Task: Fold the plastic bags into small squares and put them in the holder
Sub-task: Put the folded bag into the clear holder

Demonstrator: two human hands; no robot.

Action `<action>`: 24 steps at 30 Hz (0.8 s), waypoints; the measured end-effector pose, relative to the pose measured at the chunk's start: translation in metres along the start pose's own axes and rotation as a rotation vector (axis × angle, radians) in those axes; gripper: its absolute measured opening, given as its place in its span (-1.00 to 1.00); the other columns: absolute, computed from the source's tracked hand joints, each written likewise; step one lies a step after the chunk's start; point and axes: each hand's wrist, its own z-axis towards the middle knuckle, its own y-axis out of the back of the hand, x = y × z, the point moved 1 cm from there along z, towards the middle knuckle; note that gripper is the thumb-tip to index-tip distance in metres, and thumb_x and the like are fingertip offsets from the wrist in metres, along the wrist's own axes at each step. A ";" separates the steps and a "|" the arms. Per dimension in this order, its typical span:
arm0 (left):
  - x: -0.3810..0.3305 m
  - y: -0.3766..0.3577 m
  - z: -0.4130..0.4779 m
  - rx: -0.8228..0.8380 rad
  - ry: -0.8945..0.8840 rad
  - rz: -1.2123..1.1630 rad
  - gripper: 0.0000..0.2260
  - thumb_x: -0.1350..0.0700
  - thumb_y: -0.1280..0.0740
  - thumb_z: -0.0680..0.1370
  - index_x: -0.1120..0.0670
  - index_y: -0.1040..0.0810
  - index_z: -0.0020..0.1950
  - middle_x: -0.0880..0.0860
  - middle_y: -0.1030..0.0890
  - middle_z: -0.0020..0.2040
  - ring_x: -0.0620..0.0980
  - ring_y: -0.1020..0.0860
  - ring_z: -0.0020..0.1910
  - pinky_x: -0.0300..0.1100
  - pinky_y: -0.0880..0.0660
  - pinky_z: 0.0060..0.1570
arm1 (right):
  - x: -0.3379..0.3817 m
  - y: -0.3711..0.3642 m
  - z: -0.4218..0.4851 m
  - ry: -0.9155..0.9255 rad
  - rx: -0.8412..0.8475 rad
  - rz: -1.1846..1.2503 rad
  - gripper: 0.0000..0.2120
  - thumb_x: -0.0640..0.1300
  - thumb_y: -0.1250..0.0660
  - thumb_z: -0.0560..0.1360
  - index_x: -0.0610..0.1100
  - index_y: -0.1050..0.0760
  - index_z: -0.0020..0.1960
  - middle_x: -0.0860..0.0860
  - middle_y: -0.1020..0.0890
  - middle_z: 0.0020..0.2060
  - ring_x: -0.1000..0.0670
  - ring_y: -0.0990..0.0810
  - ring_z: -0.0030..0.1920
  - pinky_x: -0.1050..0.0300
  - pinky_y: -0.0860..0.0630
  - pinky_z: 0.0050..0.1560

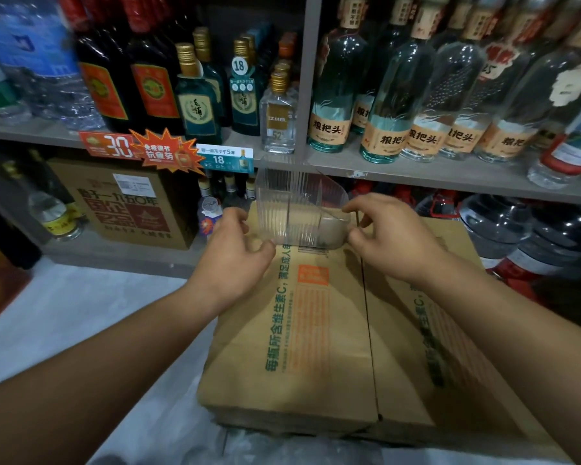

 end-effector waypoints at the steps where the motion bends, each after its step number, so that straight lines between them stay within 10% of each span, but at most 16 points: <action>1: -0.002 0.005 -0.009 -0.005 -0.015 0.004 -0.63 0.01 -0.42 0.55 0.07 -0.40 0.28 0.00 -0.50 0.11 0.01 -0.53 0.08 0.05 -0.51 0.20 | 0.002 0.004 -0.007 -0.011 -0.018 0.012 -0.69 -0.09 -0.32 0.55 -0.06 -0.55 0.28 0.02 -0.59 0.07 -0.01 -0.56 0.07 0.00 -0.54 0.07; 11: 0.001 0.023 -0.185 0.464 -0.724 0.283 -0.89 -0.03 -0.27 0.58 -0.08 -0.52 -0.12 -0.19 -0.49 -0.26 -0.25 -0.46 -0.28 -0.32 -0.38 -0.29 | 0.060 0.028 -0.185 0.020 0.215 0.366 -0.90 -0.08 -0.34 0.56 -0.03 -0.63 -0.05 0.14 -0.65 -0.21 0.14 -0.61 -0.17 0.16 -0.54 -0.13; 19: 0.125 -0.064 -0.239 0.841 -0.244 0.710 -0.68 -0.11 -0.30 0.60 -0.05 -0.48 0.33 -0.01 -0.52 0.27 0.01 -0.52 0.21 -0.13 -0.46 0.13 | 0.026 -0.106 -0.298 -0.211 0.750 0.060 -0.69 0.12 -0.34 0.58 -0.01 -0.55 0.24 -0.01 -0.56 0.24 -0.05 -0.56 0.16 0.09 -0.47 0.08; 24: 0.142 -0.099 -0.248 0.771 -0.236 0.695 -0.62 -0.17 -0.33 0.59 -0.06 -0.47 0.36 0.04 -0.48 0.27 0.05 -0.48 0.24 -0.04 -0.50 0.17 | 0.022 -0.158 -0.318 -0.234 0.761 0.161 -0.54 0.15 -0.47 0.48 0.04 -0.51 0.32 0.03 -0.47 0.27 -0.02 -0.47 0.26 0.23 -0.31 0.07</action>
